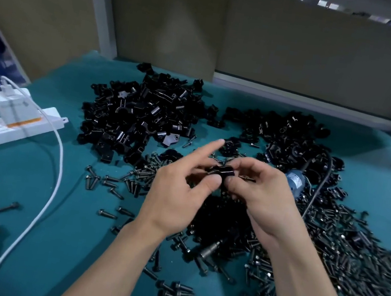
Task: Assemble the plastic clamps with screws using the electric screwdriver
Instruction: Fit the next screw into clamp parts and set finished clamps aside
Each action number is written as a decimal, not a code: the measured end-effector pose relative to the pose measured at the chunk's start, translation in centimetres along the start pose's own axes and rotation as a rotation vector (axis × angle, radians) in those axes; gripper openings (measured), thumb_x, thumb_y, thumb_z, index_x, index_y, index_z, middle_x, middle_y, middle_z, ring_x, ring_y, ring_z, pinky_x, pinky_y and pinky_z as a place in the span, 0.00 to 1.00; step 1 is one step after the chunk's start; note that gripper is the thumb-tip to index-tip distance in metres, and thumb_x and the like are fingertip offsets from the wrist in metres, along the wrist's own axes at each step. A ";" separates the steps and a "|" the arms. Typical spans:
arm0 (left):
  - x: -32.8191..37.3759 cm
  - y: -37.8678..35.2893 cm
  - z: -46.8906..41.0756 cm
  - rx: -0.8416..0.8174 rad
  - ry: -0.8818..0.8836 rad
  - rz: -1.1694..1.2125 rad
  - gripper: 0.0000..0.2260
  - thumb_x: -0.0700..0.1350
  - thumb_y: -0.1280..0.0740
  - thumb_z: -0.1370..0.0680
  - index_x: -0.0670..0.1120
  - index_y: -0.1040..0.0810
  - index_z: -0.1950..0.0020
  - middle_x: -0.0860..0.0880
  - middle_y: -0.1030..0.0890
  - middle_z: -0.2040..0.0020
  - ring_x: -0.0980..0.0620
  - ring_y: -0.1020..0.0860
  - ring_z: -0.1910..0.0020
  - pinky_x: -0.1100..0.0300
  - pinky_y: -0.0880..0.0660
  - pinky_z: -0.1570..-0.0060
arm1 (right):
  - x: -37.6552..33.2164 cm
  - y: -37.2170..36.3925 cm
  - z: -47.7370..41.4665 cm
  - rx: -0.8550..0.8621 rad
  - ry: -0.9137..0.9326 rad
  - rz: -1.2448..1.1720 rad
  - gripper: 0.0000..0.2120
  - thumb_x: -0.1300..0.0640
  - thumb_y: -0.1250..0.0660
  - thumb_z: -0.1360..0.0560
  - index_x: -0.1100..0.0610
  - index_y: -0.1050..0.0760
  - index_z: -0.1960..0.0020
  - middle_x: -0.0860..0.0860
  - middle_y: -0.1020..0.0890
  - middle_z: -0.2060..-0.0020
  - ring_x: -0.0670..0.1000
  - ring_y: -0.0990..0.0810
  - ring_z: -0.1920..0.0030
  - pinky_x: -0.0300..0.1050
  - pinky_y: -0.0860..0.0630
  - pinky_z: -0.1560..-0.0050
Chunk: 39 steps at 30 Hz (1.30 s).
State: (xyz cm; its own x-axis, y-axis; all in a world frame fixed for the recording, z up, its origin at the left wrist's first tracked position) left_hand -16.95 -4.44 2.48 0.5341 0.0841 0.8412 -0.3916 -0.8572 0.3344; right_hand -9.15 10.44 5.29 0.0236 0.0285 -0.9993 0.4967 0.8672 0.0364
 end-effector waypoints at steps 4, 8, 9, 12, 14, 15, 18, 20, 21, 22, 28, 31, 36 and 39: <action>-0.3 -0.4 -0.2 0.076 0.105 0.252 0.16 0.38 0.25 0.23 0.59 0.12 0.44 0.58 0.12 0.49 0.56 0.14 0.49 0.60 0.18 0.46 | 0.3 0.2 1.1 0.072 0.077 -0.053 0.18 0.70 0.22 0.29 0.52 0.16 0.46 0.50 0.19 0.63 0.49 0.21 0.62 0.40 0.20 0.56; 0.1 -1.3 -0.2 0.068 0.260 0.573 0.20 0.29 0.27 0.26 0.55 0.10 0.53 0.49 0.11 0.54 0.53 0.13 0.55 0.64 0.19 0.53 | 0.7 0.0 2.1 0.135 0.100 -0.001 0.14 0.58 0.21 0.28 0.47 0.18 0.46 0.50 0.13 0.60 0.48 0.18 0.66 0.39 0.21 0.62; 0.1 -1.4 -0.2 0.049 0.277 0.602 0.19 0.29 0.26 0.26 0.55 0.10 0.53 0.48 0.11 0.54 0.53 0.13 0.55 0.64 0.19 0.54 | 0.9 0.0 2.3 0.140 0.112 0.049 0.11 0.57 0.22 0.27 0.47 0.18 0.47 0.50 0.13 0.61 0.47 0.18 0.68 0.39 0.22 0.64; 0.3 -1.5 0.0 -0.036 0.251 0.634 0.12 0.40 0.19 0.31 0.54 0.10 0.51 0.48 0.11 0.53 0.53 0.14 0.53 0.63 0.19 0.53 | 1.3 0.0 2.6 0.199 0.149 0.124 0.12 0.65 0.26 0.24 0.48 0.15 0.48 0.47 0.12 0.59 0.46 0.14 0.63 0.42 0.17 0.59; 0.5 -1.5 0.1 -0.133 0.273 0.675 0.22 0.52 0.14 0.37 0.58 0.11 0.45 0.51 0.12 0.50 0.54 0.14 0.51 0.62 0.19 0.53 | 1.5 0.6 2.7 0.240 0.146 0.149 0.15 0.68 0.27 0.24 0.48 0.13 0.50 0.45 0.12 0.59 0.47 0.12 0.57 0.49 0.14 0.52; 0.4 -1.5 0.1 -0.165 0.284 0.671 0.25 0.51 0.14 0.38 0.60 0.13 0.42 0.53 0.12 0.50 0.55 0.14 0.49 0.62 0.19 0.53 | 1.4 0.7 2.8 0.240 0.147 0.169 0.16 0.68 0.27 0.24 0.46 0.13 0.52 0.44 0.12 0.59 0.47 0.12 0.57 0.50 0.14 0.51; 0.5 -1.5 -0.2 -0.196 0.219 0.581 0.25 0.37 0.19 0.33 0.57 0.13 0.41 0.52 0.12 0.46 0.53 0.15 0.44 0.61 0.19 0.47 | 1.2 0.7 3.2 0.281 0.167 0.312 0.15 0.61 0.27 0.23 0.40 0.16 0.47 0.35 0.14 0.58 0.39 0.14 0.56 0.39 0.17 0.52; 0.4 -1.5 -0.2 -0.087 0.183 0.532 0.22 0.33 0.20 0.32 0.55 0.12 0.44 0.49 0.12 0.46 0.50 0.14 0.44 0.61 0.19 0.47 | 0.8 0.3 3.6 0.316 0.222 0.428 0.04 0.50 0.31 0.20 0.41 0.19 0.48 0.34 0.16 0.61 0.37 0.17 0.59 0.30 0.24 0.60; 0.2 -1.5 -0.2 -0.017 0.186 0.494 0.22 0.33 0.19 0.32 0.56 0.11 0.45 0.49 0.11 0.48 0.50 0.13 0.46 0.60 0.18 0.48 | 0.7 -0.1 3.8 0.280 0.238 0.453 0.06 0.45 0.34 0.20 0.43 0.19 0.52 0.37 0.16 0.63 0.40 0.18 0.62 0.32 0.25 0.64; 0.2 -1.5 -0.1 0.042 0.195 0.437 0.22 0.33 0.19 0.31 0.58 0.12 0.46 0.51 0.11 0.49 0.51 0.13 0.48 0.59 0.17 0.49 | 0.7 -0.5 3.9 0.217 0.230 0.442 0.10 0.43 0.37 0.20 0.45 0.20 0.54 0.41 0.16 0.64 0.43 0.18 0.64 0.37 0.25 0.66; 0.3 -0.8 -0.2 -0.232 0.091 0.174 0.31 0.40 0.23 0.31 0.68 0.20 0.34 0.56 0.18 0.43 0.51 0.17 0.43 0.56 0.17 0.47 | 0.8 -0.9 3.4 0.146 0.137 0.150 0.11 0.61 0.30 0.21 0.45 0.15 0.49 0.46 0.14 0.65 0.43 0.17 0.65 0.46 0.21 0.58; 0.2 -0.2 -0.1 -0.269 0.072 0.177 0.33 0.38 0.26 0.32 0.67 0.19 0.33 0.59 0.20 0.38 0.54 0.21 0.39 0.60 0.19 0.44 | 0.9 -0.2 3.1 0.200 0.157 0.145 0.20 0.61 0.27 0.23 0.33 0.17 0.54 0.46 0.15 0.67 0.42 0.20 0.68 0.43 0.22 0.58; 0.2 -0.2 -0.1 -0.140 0.336 0.546 0.12 0.49 0.27 0.25 0.54 0.11 0.43 0.46 0.12 0.47 0.51 0.15 0.53 0.62 0.19 0.57 | 1.0 -1.0 4.2 0.327 0.343 0.426 0.17 0.60 0.21 0.27 0.36 0.17 0.55 0.35 0.15 0.59 0.37 0.17 0.57 0.29 0.22 0.55; 0.1 -0.4 0.0 -0.150 0.369 0.535 0.13 0.51 0.24 0.25 0.46 0.12 0.44 0.43 0.11 0.51 0.48 0.13 0.55 0.61 0.18 0.58 | 1.3 -2.2 4.9 0.365 0.569 0.721 0.15 0.63 0.20 0.30 0.49 0.15 0.46 0.39 0.15 0.54 0.42 0.18 0.52 0.36 0.20 0.47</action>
State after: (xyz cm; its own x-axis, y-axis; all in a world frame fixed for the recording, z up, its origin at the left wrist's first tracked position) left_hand -16.74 -4.08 2.45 -0.0438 -0.1422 0.9889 -0.6454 -0.7515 -0.1367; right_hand -5.95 6.18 3.99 0.0531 0.8074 -0.5876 0.7666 0.3441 0.5421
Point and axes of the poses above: each hand's wrist, its own z-axis away from the middle knuckle, its own y-axis out of the back of the hand, x = y × z, the point moved 1 cm from there along -z, towards the middle knuckle
